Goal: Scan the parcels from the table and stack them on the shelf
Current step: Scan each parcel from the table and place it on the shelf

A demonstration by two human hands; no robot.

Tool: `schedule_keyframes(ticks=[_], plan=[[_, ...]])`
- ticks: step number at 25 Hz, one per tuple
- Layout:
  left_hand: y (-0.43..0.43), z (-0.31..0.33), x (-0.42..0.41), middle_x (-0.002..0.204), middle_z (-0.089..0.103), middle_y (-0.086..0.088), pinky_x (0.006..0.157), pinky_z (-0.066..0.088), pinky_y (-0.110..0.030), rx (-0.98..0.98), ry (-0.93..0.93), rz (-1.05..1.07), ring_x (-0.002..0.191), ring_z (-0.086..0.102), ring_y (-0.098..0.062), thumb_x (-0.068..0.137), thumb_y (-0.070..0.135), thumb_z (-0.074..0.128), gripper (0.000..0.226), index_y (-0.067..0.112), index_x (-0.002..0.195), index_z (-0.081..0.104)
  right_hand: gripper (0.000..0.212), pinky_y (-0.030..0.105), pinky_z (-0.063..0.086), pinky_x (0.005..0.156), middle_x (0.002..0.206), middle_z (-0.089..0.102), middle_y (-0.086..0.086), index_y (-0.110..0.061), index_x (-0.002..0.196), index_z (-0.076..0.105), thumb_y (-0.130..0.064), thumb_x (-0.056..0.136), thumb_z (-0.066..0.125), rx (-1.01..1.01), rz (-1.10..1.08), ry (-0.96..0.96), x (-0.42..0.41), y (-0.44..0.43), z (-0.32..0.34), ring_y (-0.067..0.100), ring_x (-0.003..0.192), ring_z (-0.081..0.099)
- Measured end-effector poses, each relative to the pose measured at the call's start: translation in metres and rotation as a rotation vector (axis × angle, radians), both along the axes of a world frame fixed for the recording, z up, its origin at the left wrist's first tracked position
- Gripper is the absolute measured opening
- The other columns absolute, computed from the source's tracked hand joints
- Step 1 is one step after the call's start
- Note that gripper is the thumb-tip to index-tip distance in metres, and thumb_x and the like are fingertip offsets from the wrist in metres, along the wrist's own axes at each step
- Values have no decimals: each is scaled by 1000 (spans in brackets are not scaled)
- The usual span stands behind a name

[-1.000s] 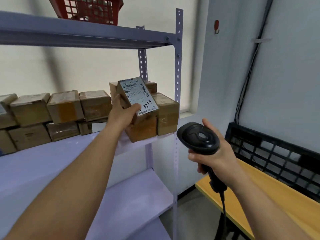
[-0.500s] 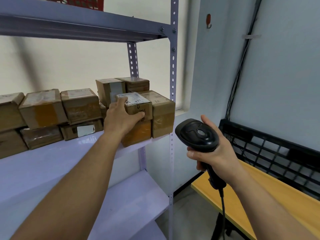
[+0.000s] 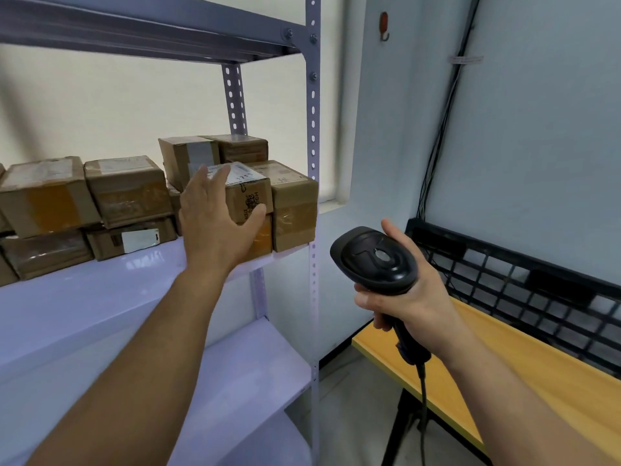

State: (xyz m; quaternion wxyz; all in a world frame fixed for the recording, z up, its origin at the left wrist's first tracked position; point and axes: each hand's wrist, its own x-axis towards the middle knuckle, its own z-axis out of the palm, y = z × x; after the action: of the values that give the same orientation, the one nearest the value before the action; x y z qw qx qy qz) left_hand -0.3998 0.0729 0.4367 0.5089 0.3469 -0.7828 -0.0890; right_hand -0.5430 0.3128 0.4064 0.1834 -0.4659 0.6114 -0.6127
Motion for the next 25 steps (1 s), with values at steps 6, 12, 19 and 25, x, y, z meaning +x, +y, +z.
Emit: schedule_keyframes(ticks=[6, 12, 19, 25], plan=[[77, -43, -16, 142, 45, -13, 106, 31, -40, -89, -49, -150, 131, 38, -29, 79, 56, 50, 70, 12, 133, 51, 99, 28, 51, 47, 106, 65, 13, -58, 126, 37, 11, 70, 79, -2, -24, -21, 3, 56, -9, 16, 52, 59], [193, -111, -61, 129, 53, -10, 100, 36, -34, 108, -159, -333, 119, 48, -28, 78, 54, 54, 70, 11, 133, 50, 102, 27, 50, 45, 99, 66, 13, -54, 132, 33, 11, 69, 79, 18, -96, -47, -10, 159, -34, 15, 54, 60], [351, -158, -116, 131, 47, -9, 98, 37, -36, 306, -270, -467, 121, 43, -25, 82, 37, 72, 68, 16, 139, 43, 107, 16, 52, 61, 104, 69, -1, -57, 136, 28, -11, 62, 90, 40, -204, -63, -43, 305, -70, 4, 78, 67], [481, -177, -177, 140, 41, 0, 100, 32, -28, 323, -367, -646, 129, 36, -17, 87, 47, 62, 68, 22, 145, 35, 105, 32, 51, 47, 104, 68, 5, -58, 136, 30, -7, 64, 88, 58, -324, -133, -74, 433, -86, 19, 69, 68]])
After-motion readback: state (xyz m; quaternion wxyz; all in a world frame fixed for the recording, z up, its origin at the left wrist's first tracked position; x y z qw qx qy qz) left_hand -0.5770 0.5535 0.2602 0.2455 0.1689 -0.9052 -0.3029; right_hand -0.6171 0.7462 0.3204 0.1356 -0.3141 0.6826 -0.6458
